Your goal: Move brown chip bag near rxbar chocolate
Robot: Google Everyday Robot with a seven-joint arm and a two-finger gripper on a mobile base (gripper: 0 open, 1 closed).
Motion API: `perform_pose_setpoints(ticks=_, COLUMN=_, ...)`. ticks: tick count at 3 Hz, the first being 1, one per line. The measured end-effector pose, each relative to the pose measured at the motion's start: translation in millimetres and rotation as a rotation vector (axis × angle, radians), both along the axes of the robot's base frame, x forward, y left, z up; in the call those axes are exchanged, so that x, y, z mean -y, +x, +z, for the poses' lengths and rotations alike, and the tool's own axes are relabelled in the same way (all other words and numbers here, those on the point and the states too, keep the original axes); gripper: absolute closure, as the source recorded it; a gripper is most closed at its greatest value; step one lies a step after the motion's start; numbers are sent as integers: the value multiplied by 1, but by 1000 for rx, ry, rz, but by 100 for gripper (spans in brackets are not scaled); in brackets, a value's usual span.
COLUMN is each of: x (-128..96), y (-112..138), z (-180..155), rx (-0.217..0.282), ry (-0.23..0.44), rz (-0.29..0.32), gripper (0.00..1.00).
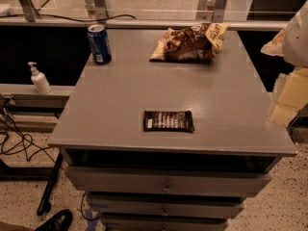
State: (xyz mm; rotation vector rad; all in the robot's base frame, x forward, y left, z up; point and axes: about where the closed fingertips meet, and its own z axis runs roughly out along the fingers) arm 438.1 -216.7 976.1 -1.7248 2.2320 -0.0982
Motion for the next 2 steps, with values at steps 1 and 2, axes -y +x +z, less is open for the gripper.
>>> perform_pose_setpoints(ticks=1, x=0, y=0, z=0, rx=0, ry=0, rz=0, gripper=0)
perform_pose_setpoints(ticks=2, x=4, y=6, z=-3, rx=37, ry=6, rz=-41, gripper=0)
